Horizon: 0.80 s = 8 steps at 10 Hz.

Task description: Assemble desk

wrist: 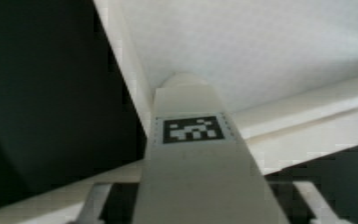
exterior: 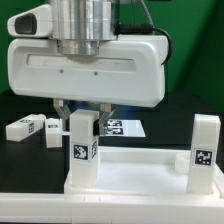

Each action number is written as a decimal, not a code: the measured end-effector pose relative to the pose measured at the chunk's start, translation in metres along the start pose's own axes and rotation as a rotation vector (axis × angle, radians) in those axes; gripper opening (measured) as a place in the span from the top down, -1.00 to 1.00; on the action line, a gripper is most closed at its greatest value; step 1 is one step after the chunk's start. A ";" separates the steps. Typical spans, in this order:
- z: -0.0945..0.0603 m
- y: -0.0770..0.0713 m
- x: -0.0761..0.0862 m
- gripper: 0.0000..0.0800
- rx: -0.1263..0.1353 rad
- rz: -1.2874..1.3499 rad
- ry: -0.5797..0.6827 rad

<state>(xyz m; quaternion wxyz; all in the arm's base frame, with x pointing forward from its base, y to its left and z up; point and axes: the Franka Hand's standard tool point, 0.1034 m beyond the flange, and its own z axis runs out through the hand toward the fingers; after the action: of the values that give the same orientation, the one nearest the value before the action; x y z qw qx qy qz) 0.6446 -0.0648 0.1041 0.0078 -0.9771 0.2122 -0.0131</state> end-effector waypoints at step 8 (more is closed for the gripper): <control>-0.011 0.003 -0.016 -0.60 0.010 0.145 -0.010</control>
Offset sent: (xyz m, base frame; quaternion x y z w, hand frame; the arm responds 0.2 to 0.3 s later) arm 0.0000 0.0000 0.0000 0.0000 0.0000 0.0000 1.0000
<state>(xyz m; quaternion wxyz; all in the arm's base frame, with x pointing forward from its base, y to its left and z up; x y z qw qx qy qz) 0.6286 -0.0614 0.1149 0.0148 -0.9591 0.2824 -0.0089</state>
